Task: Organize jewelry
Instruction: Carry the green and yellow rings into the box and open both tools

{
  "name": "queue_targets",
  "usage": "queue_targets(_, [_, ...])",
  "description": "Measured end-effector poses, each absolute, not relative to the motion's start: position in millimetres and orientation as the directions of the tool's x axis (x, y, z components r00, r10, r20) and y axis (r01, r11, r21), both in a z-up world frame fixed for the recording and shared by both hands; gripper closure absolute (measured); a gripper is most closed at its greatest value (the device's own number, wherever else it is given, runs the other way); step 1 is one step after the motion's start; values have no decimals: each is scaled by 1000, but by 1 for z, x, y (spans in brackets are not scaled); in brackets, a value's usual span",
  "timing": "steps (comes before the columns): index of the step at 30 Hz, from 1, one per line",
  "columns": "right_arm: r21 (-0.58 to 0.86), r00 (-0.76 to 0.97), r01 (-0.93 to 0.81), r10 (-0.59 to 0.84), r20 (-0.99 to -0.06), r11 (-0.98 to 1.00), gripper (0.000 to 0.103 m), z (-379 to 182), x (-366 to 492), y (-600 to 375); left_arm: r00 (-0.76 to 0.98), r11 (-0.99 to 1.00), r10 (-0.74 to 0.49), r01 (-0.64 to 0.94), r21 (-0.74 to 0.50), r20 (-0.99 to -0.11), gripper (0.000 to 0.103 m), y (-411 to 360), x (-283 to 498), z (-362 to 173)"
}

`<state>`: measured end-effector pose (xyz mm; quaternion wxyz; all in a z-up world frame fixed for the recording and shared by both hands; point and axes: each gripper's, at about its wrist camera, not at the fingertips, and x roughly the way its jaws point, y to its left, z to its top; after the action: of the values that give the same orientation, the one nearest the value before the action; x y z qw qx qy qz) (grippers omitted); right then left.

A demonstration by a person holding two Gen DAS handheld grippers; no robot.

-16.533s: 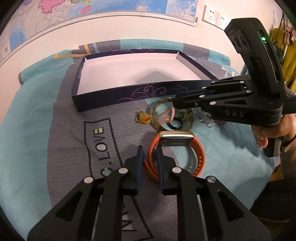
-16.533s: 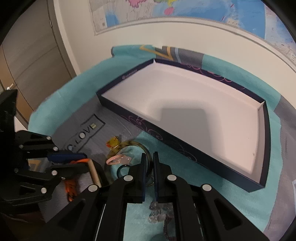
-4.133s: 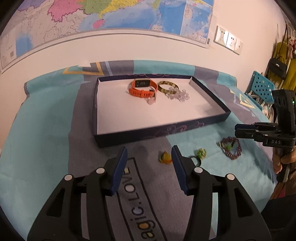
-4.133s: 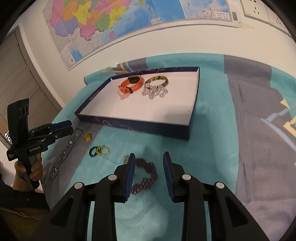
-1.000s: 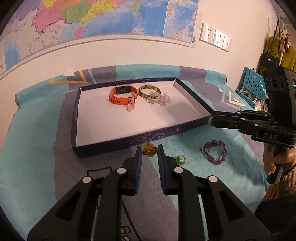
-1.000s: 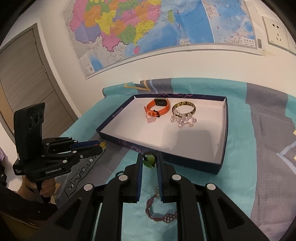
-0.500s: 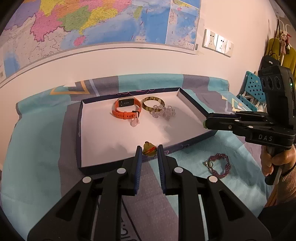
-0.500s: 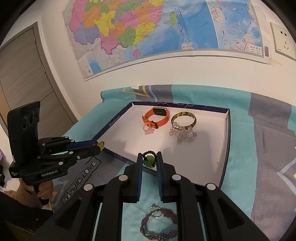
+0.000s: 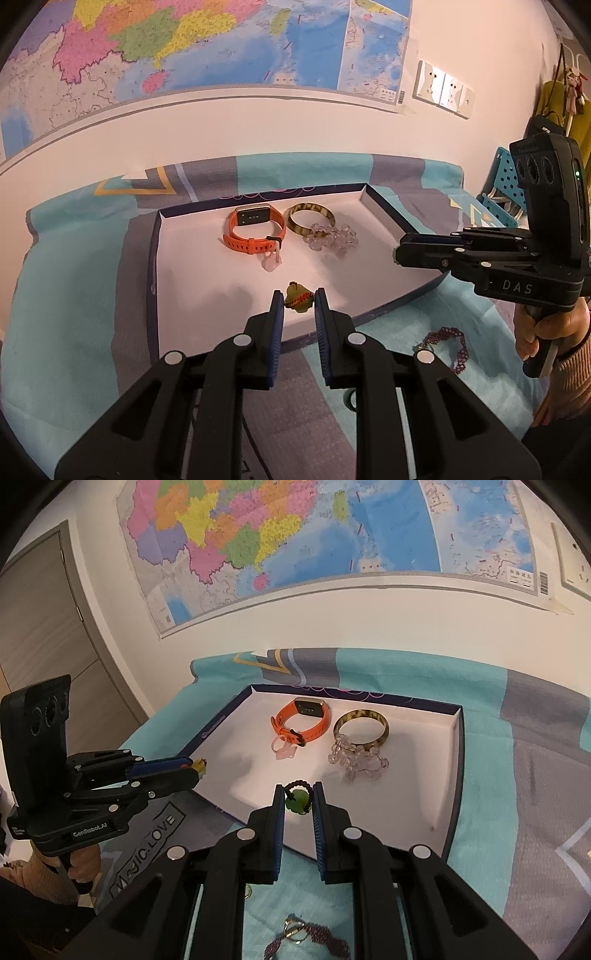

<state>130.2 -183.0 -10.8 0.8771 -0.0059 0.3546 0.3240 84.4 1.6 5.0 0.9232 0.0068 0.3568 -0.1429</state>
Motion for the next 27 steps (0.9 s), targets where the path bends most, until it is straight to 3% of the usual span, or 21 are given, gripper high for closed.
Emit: queue_targets(27, [167, 503, -551, 485, -715, 818, 90, -37, 179, -151, 662, 966, -230, 242, -86, -714, 86, -4, 133, -21])
